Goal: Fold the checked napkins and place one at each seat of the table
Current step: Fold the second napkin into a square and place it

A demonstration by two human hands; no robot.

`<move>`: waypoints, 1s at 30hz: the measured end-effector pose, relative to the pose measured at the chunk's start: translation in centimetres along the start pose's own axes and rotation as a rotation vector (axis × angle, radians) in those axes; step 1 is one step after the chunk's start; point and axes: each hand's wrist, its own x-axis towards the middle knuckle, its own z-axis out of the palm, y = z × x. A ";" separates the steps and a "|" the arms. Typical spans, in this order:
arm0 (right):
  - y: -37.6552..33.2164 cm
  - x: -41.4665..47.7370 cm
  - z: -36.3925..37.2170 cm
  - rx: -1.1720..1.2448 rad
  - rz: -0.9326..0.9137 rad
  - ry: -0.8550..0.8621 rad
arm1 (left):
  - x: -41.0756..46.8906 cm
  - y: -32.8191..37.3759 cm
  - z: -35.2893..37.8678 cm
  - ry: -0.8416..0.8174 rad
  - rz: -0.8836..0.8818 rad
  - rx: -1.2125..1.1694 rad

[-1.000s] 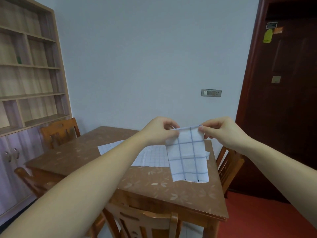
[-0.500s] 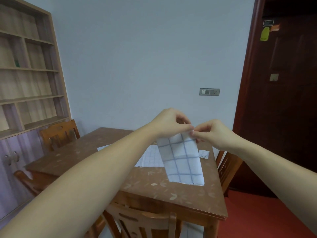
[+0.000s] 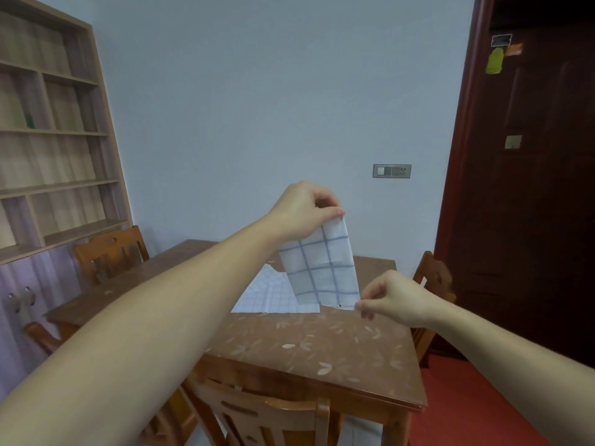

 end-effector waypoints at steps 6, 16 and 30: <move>0.1 0.4 -1.2 0.006 0.007 -0.042 | 0.0 -0.2 0.3 -0.111 -0.001 0.023; -1.8 1.6 -3.4 0.429 -0.004 0.067 | -0.5 0.0 0.2 -0.065 -0.059 -0.268; -0.5 1.2 -6.0 0.647 0.109 0.182 | -3.3 -4.3 4.0 -0.223 -0.383 -0.674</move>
